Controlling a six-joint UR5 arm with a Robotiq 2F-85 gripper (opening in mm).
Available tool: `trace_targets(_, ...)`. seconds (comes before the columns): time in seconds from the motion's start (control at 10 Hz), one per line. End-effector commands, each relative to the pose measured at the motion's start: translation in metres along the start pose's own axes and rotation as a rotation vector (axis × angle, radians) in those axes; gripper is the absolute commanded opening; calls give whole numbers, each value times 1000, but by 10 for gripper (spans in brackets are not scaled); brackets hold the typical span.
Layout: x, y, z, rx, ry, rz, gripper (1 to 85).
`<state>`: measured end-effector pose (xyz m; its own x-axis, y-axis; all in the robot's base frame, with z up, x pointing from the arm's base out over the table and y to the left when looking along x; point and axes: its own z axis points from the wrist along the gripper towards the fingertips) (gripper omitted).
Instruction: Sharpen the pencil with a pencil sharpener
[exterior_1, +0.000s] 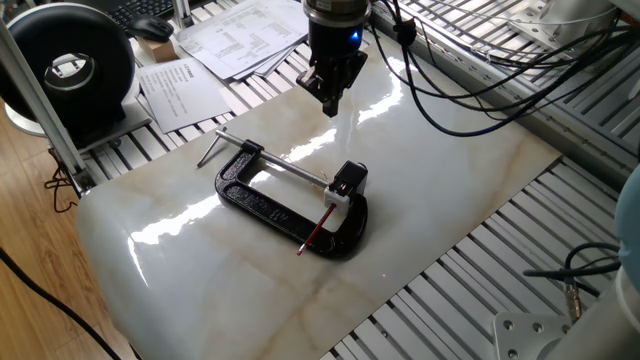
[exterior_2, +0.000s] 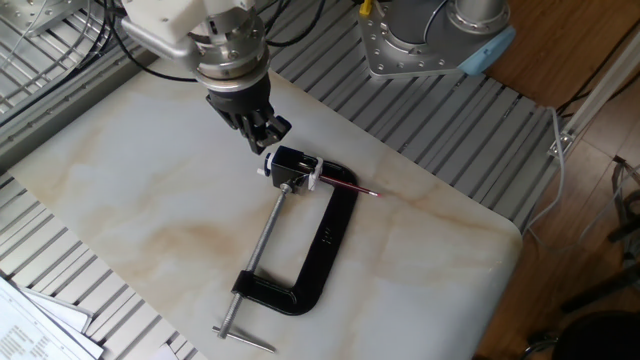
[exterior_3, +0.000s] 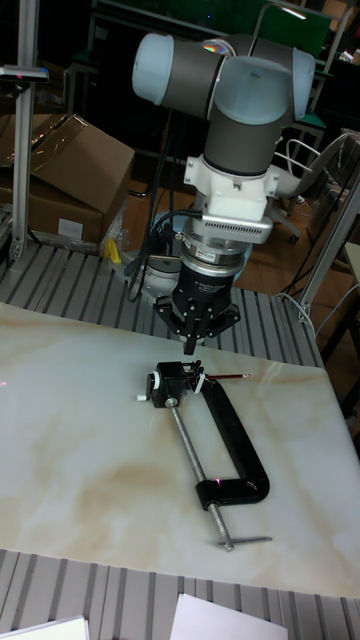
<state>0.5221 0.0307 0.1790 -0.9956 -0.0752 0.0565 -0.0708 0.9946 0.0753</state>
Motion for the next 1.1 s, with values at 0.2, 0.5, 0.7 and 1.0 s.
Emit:
trace_targets(0.2, -5, 4, -2, -14, -20, -140, 17)
trace_targets(0.5, -6, 1, -2, -2, -26, -261, 240)
trace_targets(0.7, -2, -24, 11, 16, -35, -374, 327)
trace_targets(1.0, 6, -58, 22, 79, -22, -520, 417)
